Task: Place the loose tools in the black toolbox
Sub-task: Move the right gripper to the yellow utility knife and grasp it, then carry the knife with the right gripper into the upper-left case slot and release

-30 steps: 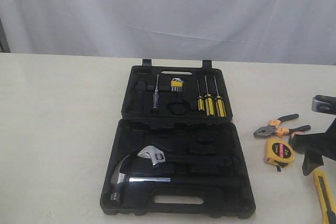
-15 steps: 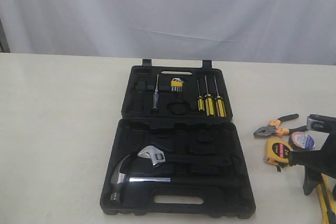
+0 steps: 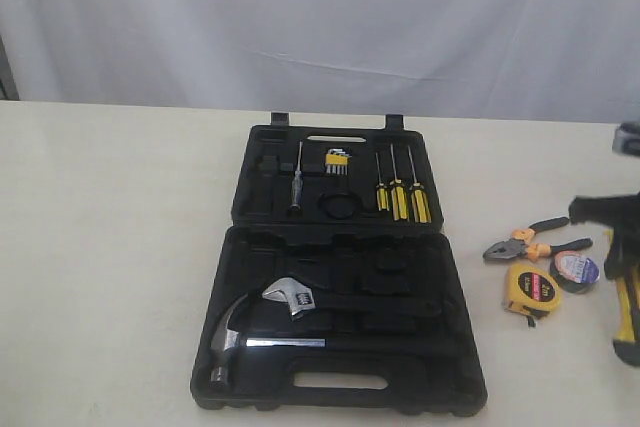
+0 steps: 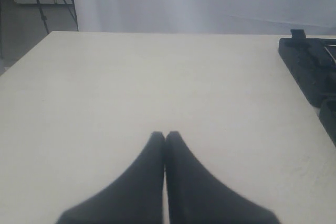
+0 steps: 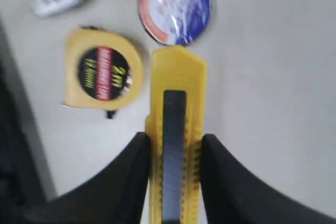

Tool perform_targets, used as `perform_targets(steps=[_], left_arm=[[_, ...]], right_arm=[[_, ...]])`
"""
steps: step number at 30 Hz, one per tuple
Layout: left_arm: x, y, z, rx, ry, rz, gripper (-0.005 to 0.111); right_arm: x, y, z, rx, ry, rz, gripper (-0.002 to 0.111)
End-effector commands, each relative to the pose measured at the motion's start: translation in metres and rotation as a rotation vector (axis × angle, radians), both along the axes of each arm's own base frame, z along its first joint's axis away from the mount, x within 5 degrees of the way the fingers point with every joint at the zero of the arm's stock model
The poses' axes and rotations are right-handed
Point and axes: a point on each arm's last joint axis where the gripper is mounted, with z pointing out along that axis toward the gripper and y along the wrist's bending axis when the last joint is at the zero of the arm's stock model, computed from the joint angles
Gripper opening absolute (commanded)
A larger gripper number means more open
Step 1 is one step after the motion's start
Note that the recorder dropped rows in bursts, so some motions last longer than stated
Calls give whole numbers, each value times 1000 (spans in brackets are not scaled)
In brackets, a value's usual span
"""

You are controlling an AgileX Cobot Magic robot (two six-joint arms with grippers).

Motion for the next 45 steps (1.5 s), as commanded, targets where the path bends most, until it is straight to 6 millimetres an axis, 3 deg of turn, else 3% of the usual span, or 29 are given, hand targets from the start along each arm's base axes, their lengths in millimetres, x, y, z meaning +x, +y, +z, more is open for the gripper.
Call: perform_targets(steps=[1,3,9,15,19,30,36,40,45], left_arm=[[0,0,1,-1,-11,-4,0],[0,0,1,-1,-11,-4,0],[0,0,1,-1,-11,-4,0],[0,0,1,-1,-11,-4,0],[0,0,1,-1,-11,-4,0],[0,0,1,-1,-11,-4,0],[0,0,1,-1,-11,-4,0],[0,0,1,-1,-11,-4,0],[0,0,1,-1,-11,-4,0]], right_arm=[[17,19,80,61,-294,78,-1],[38,46,109,45,-395,175,-1],[98,131,126,39,-607,369,-1],[148,209,96,41,-657,491,-1],[172,242,64,2,-731,464,-1],[211,261,-6,-36,-877,479,-1],[232,266,-37,-52,-833,486,-1],[244,271,-49,-87,-793,497,-1],[253,271,-43,-250,-725,500,-1]])
